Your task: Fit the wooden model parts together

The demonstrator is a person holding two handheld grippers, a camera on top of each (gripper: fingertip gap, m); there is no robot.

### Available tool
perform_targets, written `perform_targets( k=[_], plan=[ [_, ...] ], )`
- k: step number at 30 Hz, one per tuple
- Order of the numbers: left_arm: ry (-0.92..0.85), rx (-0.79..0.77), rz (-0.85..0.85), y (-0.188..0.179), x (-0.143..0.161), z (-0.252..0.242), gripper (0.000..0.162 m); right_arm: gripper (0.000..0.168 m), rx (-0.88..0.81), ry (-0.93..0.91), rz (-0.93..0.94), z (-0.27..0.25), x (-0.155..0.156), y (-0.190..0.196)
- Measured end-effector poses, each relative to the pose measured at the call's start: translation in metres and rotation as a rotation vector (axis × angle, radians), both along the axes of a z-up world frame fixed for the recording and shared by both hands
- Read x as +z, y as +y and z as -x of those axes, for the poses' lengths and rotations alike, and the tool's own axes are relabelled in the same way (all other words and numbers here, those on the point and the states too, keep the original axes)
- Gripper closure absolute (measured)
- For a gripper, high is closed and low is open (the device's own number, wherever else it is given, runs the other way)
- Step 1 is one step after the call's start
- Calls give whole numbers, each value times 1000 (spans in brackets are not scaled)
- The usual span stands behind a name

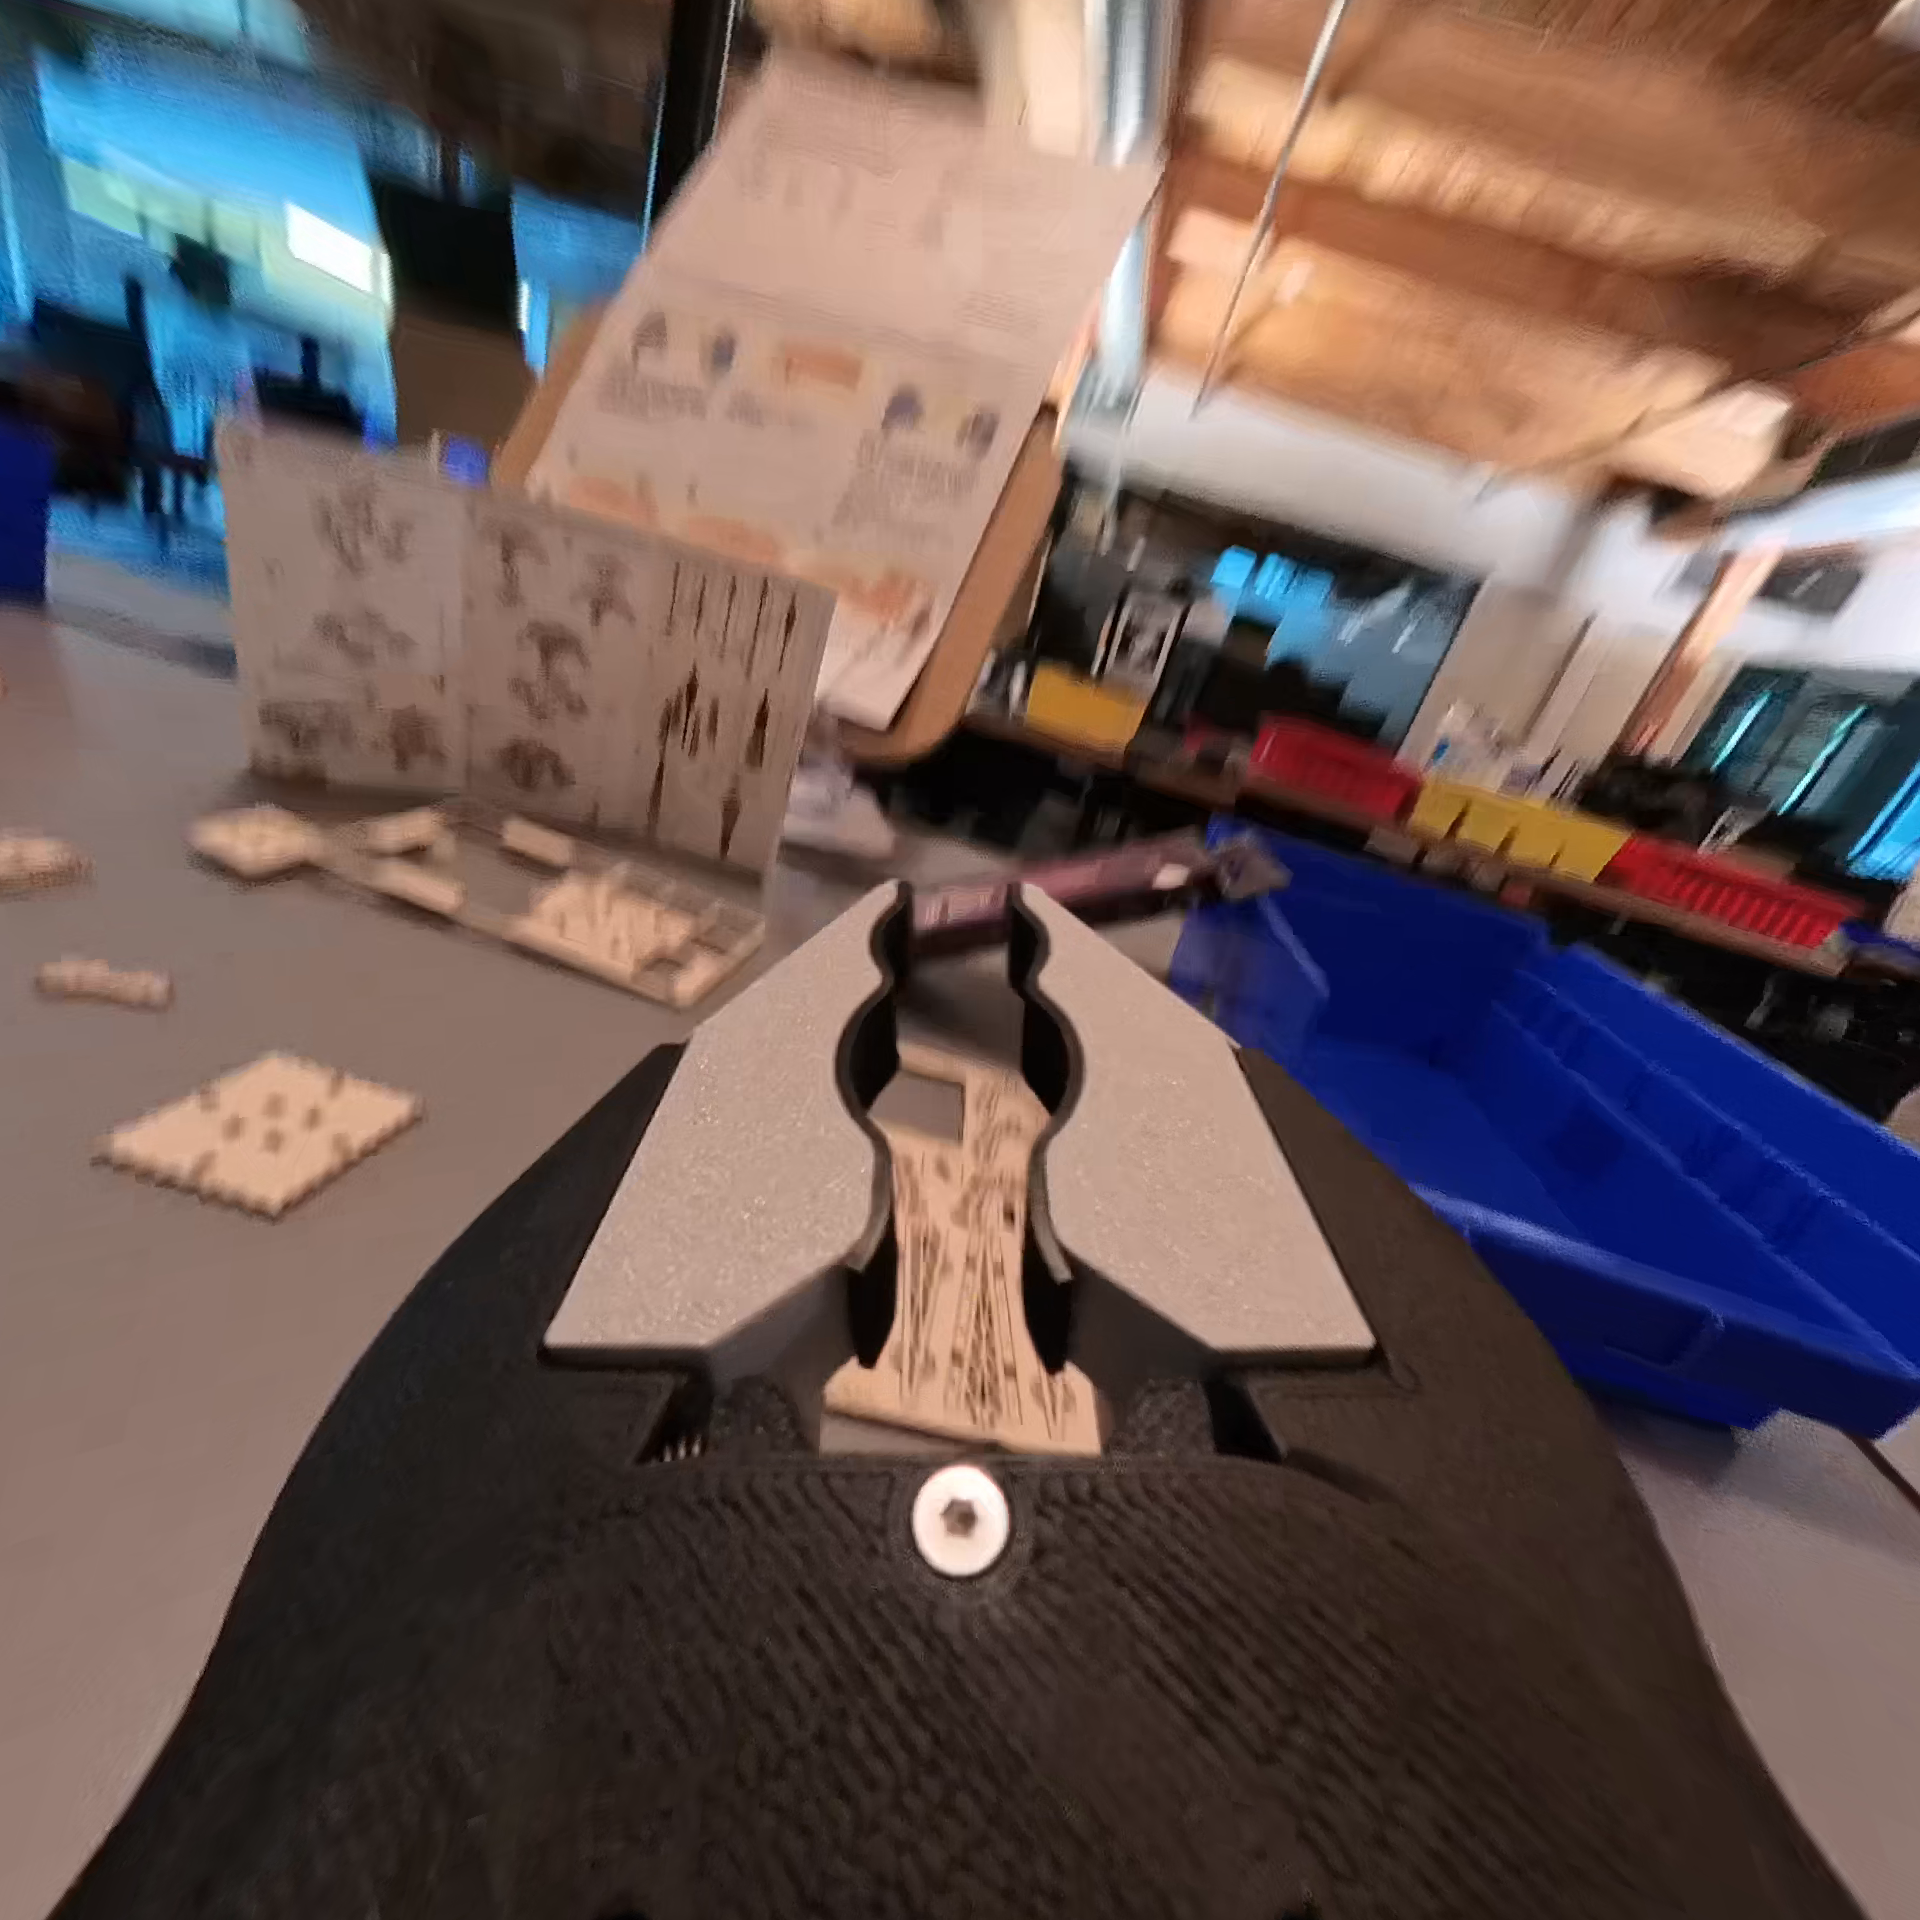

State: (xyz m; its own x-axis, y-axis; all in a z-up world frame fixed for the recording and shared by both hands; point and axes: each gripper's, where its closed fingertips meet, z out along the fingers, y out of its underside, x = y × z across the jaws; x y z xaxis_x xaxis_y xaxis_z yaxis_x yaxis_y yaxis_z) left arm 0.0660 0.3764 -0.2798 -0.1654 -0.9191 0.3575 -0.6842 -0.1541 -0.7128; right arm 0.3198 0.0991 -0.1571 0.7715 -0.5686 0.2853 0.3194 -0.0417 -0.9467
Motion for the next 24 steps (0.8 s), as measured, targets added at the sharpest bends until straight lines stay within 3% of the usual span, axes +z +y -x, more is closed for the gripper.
perform_targets(
  k=[3,8,12,16,24],
  plan=[
    [0,0,2,0,0,0,159,131,5,189,351,-12,-30,-1],
    [0,0,10,0,0,0,159,136,103,567,325,-5,-53,8],
    [0,-1,-4,0,0,0,159,133,-1,611,439,-17,-74,-1],
    [0,-1,2,0,0,0,159,139,95,735,450,-1,-83,8],
    [0,-1,6,0,0,0,159,147,125,797,557,8,-105,8]
  ],
)
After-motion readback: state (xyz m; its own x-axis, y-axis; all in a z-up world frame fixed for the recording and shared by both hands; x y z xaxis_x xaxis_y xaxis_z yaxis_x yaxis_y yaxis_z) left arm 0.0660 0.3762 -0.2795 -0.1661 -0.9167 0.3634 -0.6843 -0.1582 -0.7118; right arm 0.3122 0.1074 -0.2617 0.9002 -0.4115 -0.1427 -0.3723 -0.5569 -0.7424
